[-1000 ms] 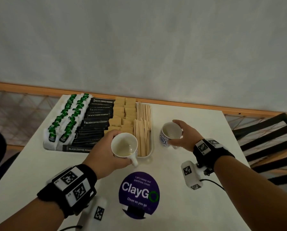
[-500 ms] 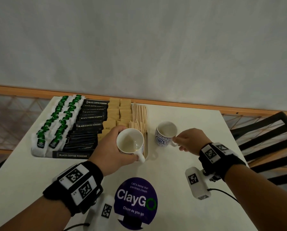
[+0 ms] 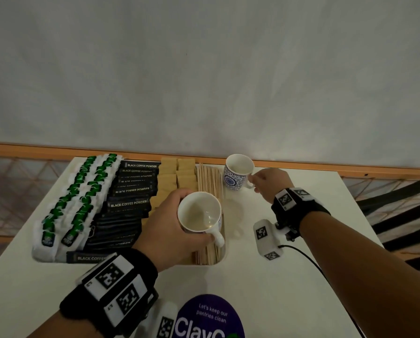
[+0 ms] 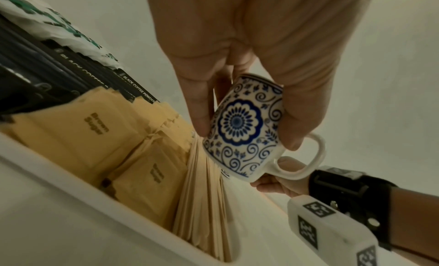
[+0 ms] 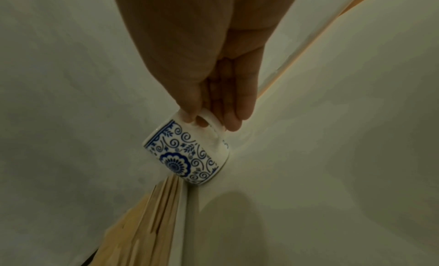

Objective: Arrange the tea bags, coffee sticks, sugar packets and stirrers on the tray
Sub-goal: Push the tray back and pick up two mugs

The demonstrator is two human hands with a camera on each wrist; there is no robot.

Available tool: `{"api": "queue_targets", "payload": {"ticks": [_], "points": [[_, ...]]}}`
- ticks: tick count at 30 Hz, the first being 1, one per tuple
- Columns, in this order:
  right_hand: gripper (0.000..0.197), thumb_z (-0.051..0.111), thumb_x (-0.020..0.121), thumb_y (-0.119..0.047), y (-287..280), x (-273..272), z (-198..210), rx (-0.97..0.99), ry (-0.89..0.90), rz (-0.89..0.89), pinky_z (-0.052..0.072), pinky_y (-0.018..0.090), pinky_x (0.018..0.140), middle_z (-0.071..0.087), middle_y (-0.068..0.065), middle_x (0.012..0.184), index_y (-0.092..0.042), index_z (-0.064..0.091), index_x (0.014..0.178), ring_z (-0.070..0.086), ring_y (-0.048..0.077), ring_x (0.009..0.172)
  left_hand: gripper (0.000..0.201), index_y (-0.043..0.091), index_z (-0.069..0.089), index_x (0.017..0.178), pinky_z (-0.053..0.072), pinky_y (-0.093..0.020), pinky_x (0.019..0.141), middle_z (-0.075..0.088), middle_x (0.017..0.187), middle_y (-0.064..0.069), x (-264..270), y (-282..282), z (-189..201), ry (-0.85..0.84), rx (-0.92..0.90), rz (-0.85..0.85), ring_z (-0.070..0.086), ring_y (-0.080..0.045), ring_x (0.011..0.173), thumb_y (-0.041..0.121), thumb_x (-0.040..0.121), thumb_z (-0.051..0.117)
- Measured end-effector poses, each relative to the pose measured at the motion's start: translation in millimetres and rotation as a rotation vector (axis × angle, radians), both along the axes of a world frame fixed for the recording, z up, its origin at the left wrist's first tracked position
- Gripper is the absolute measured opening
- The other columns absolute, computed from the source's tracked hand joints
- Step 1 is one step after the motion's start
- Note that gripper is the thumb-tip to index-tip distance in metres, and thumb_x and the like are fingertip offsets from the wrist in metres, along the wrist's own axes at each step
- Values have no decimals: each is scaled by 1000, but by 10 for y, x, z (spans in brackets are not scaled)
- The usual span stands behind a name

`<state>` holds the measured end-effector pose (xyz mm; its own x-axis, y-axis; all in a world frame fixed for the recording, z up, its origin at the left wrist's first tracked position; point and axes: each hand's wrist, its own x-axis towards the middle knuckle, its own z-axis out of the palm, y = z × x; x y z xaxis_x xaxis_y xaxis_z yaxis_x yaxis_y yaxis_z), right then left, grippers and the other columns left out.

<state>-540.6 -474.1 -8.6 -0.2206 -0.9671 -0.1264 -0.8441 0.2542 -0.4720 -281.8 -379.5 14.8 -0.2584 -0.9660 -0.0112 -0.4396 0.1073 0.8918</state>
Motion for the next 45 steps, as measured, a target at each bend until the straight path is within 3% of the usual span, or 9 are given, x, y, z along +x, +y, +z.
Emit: {"api": "queue_targets", "payload": {"ticks": [5,9,16,19,24,29,33,37,45], "points": [[36,51,92,-36,-66,-28,-41,-53,-63,-4,49,33,72,72,9,83,-7,72,90,64,26,85,67,48,44,103,53,-24,78,54,105,24,-73,-68,-71,-26,-2,-20,55,2,94,26,58,88],[25,56,91,-30,-42,-62,-42,-114,-135,-33,49,32,74,72,7,80,-13,74,91,65,23,85,68,49,43,104,49,-18,73,53,105,25,-142,-101,-96,-35,-9,-34,53,5,93,29,57,88],[32,60,87,-34,27,-119,-75,-163,-179,-38,50,35,73,70,15,80,-4,71,89,59,23,72,70,43,45,109,48,-19,74,54,103,23,-333,-147,-87,-18,15,-48,54,3,91,28,57,89],[20,61,88,-32,120,-198,-40,-202,-257,-104,53,32,79,70,2,74,-17,73,94,65,18,76,72,41,45,112,49,-23,75,55,105,21,-491,-220,-119,-24,22,-41,54,0,93,31,55,90],[16,63,89,-25,419,-228,94,-81,-504,-41,57,30,68,71,5,79,-13,73,88,66,16,66,79,37,46,113,50,-28,76,57,105,18,-879,-377,-216,-47,51,7,56,-6,92,41,48,91],[18,59,92,-30,603,-246,48,-20,-587,-36,59,32,70,73,1,82,-19,73,89,68,16,67,88,30,47,119,52,-32,79,57,108,12,-1124,-547,-346,-136,47,32,57,-13,96,43,44,93],[13,59,92,-25,665,-195,-32,0,-601,9,59,30,71,73,2,88,-27,72,95,70,16,69,88,27,48,118,53,-36,82,59,108,9,-1155,-589,-439,-194,38,41,58,-16,97,43,44,93],[19,57,94,-22,628,-146,-70,-9,-604,6,59,30,71,71,5,92,-21,72,106,70,19,71,92,25,47,121,53,-39,85,59,112,7,-1128,-614,-485,-198,21,63,58,-18,100,45,44,93],[21,55,94,-21,608,-95,-84,-20,-601,-12,59,30,70,73,7,94,-20,71,108,69,18,70,81,25,50,122,52,-37,85,59,114,6,-1018,-631,-464,-199,10,8,58,-16,100,34,53,91]]}}
